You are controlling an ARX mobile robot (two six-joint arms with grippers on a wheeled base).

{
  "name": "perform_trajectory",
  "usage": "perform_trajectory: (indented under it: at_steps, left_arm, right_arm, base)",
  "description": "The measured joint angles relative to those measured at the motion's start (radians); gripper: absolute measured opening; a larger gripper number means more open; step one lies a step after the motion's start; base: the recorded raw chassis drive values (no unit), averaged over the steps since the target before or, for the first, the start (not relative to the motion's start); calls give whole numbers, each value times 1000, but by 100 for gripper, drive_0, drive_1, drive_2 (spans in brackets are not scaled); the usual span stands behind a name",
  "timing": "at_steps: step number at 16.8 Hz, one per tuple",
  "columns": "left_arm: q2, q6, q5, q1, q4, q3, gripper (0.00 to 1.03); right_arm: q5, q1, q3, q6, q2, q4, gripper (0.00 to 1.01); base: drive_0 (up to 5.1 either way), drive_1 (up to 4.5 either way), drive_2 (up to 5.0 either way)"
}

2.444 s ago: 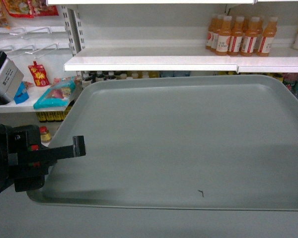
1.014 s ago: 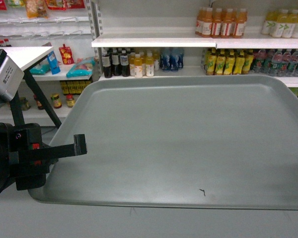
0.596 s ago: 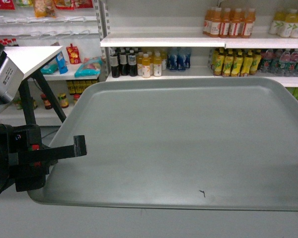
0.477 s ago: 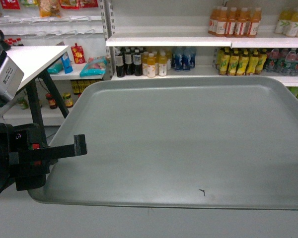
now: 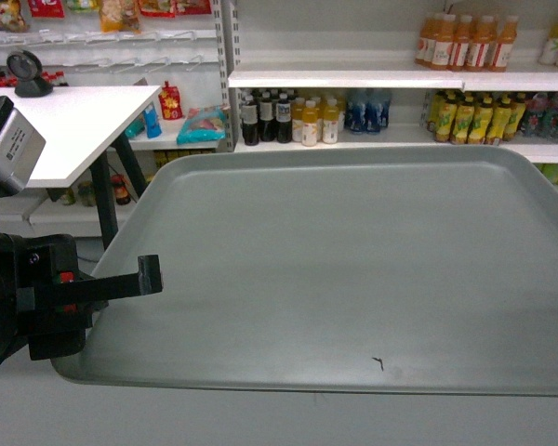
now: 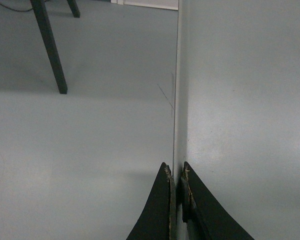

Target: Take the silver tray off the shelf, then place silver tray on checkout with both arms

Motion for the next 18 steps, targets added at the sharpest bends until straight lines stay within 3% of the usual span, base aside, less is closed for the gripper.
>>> perform_trajectory:
  at_steps: [8,18]
  left_arm:
    - [0,0,0,0,4,0,3]
    - [0,0,-1,0,5,0,3]
  right_arm:
    - [0,0,0,0,0,6,3]
    - [0,0,0,0,0,2,3]
  base:
    - [0,0,0]
    - [-489,256,256]
